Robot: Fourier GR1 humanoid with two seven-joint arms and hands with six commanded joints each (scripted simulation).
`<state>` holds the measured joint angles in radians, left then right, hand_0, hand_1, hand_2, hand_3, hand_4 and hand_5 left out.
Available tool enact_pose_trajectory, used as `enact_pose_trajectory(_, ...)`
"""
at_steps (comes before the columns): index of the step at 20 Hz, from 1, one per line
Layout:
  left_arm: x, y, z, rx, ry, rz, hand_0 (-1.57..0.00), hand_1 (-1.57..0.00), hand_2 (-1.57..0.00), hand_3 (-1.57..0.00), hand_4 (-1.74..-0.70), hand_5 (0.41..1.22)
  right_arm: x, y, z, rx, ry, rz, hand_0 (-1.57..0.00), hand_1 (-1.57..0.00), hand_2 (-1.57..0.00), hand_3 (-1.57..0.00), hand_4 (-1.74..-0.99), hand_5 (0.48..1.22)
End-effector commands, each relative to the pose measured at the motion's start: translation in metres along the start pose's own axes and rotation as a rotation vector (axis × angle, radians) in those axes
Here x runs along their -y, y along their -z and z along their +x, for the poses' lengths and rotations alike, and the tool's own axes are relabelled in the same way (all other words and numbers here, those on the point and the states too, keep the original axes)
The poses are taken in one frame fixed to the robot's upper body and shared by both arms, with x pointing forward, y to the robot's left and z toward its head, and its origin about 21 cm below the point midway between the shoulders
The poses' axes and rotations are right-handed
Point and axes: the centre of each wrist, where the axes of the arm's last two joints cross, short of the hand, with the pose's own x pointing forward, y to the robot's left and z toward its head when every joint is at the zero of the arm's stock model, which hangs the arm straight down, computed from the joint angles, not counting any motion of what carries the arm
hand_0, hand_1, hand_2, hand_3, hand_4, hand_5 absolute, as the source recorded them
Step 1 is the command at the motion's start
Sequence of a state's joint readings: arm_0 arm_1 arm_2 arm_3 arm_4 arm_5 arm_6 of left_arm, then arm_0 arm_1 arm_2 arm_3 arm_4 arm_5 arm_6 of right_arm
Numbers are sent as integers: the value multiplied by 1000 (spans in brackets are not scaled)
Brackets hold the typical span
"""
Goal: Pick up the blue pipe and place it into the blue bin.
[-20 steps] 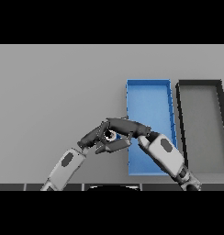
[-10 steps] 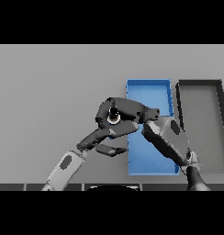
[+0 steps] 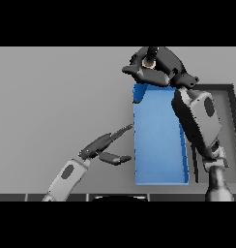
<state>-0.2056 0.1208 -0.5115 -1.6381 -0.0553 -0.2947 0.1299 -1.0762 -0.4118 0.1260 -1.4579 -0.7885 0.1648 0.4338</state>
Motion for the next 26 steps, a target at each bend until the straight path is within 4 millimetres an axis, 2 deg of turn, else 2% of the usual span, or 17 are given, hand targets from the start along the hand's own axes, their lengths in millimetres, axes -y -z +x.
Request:
enact_pose_trajectory(1,-2,-1,-1,-2,-1,3,1,1,1,1,-887,483,15,-5,-6,-32,3,-49,-1571,-1571,-1571,-1571,-1498,1221)
enact_pose_trajectory(4,-3,-1,0,14,7,3,1,1,1,1,-881,482,46,-24,-45,-157,37,-180,-1571,-1571,-1571,-1571,-1499,1221)
enact_pose_trajectory(6,-1,1,-1,11,4,3,1,1,1,1,-878,482,55,-40,-72,-235,53,-254,-1571,-1571,-1571,-1571,-1499,1221)
enact_pose_trajectory(10,-6,-1,0,16,12,3,1,1,1,1,-868,481,64,-68,-112,-425,76,-380,-1571,-1571,-1571,-1571,-1499,1221)
enact_pose_trajectory(12,-2,0,1,20,12,2,1,1,1,1,-870,480,64,-84,-130,-514,97,-449,-1571,-1571,-1571,-1571,-1499,1221)
enact_pose_trajectory(14,2,0,-2,4,3,1,1,1,1,1,-877,479,67,-101,-139,-609,111,-502,-1571,-1571,-1571,-1571,-1499,1221)
enact_pose_trajectory(16,-1,-3,0,13,12,1,1,1,1,1,-880,475,61,-111,-154,-695,118,-518,-1571,-1571,-1571,-1025,-1586,1221)
enact_pose_trajectory(17,-4,-3,1,14,11,5,1,1,1,1,-881,476,57,-118,-163,-749,115,-515,-1571,-1571,-1571,-820,-1617,1221)
enact_pose_trajectory(18,-5,-1,0,5,13,3,1,1,1,1,-883,479,57,-123,-167,-786,99,-512,-1571,-1571,-1571,-681,-1642,1221)
enact_pose_trajectory(19,-4,1,0,5,8,2,1,1,1,1,-885,481,57,-129,-174,-836,92,-519,-1571,-1571,-1571,-617,-1662,1221)
enact_pose_trajectory(20,-2,0,-1,8,5,-3,1,1,1,1,-886,483,56,-134,-180,-881,98,-540,-1571,-1571,-1571,-808,-1617,1199)
enact_pose_trajectory(21,-2,3,-1,5,6,-4,1,1,1,1,-885,486,56,-136,-188,-932,112,-561,-1571,-1514,-1454,-960,-1573,1188)
enact_pose_trajectory(23,-3,4,-2,7,9,2,1,1,1,1,-882,493,59,-141,-198,-1012,179,-589,-1005,-968,-930,-614,-1451,1146)
enact_pose_trajectory(24,-3,0,-3,13,9,1,1,1,1,1,-880,495,60,-145,-199,-1051,204,-595,-804,-775,-744,-491,-1385,1114)
enact_pose_trajectory(26,-3,0,1,25,9,-3,1,1,1,1,-881,497,57,-140,-198,-1086,215,-518,-514,-495,-476,-314,-1296,1152)
